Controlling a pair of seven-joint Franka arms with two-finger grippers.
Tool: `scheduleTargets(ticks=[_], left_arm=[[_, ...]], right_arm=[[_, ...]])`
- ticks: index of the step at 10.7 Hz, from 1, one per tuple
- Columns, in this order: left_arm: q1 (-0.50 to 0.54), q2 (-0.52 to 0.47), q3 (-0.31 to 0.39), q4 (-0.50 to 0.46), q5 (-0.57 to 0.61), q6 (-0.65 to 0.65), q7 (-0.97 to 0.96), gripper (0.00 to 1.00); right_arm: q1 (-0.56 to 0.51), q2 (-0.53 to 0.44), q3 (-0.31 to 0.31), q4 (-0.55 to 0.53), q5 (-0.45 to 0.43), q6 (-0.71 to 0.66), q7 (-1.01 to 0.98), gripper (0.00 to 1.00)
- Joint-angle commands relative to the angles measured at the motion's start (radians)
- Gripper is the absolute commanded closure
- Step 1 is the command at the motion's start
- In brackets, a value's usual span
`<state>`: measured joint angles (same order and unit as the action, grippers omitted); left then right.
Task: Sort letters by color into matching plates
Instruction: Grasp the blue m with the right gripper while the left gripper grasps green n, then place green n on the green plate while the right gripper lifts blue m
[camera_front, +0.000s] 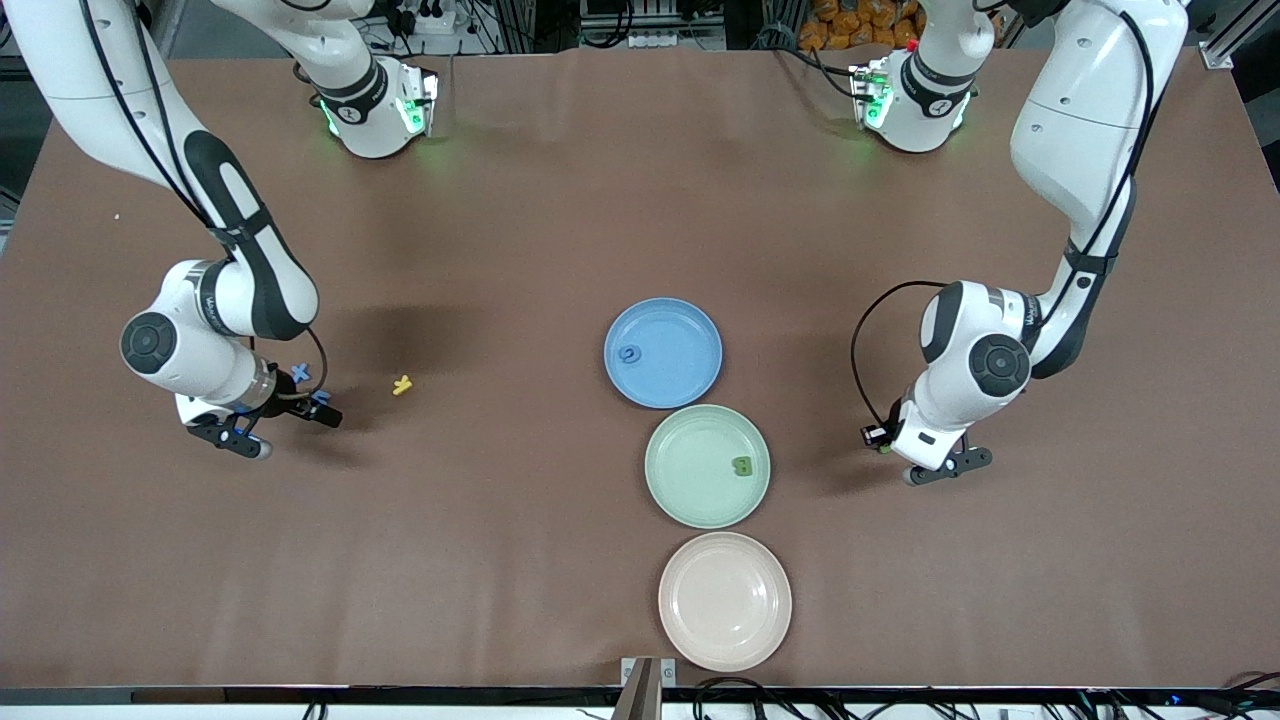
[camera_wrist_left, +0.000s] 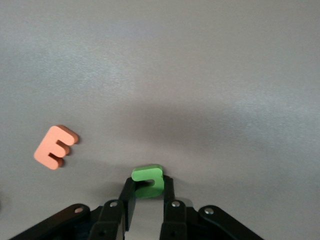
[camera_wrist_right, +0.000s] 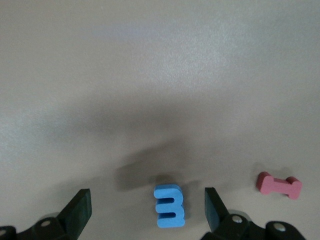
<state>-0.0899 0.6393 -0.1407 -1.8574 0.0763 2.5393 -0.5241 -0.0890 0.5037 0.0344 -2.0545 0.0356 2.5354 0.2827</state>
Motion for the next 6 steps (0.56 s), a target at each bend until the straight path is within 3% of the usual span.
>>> scheduleTargets(ticks=[1,6], left_arm=[[-0.043,0.008,-0.005,0.072,0.028,-0.054,-0.051,1.0],[-0.21,0.028,-0.007,0.216,0.017,-0.125,-0.151,1.0]], right_arm=[[-0.021,-0.033,0.018,-0.067,-0.009,0.045,-0.011,0.03],[-0.028,-0.042,0.018,-0.101,-0.011,0.048,-0.04,0.28]])
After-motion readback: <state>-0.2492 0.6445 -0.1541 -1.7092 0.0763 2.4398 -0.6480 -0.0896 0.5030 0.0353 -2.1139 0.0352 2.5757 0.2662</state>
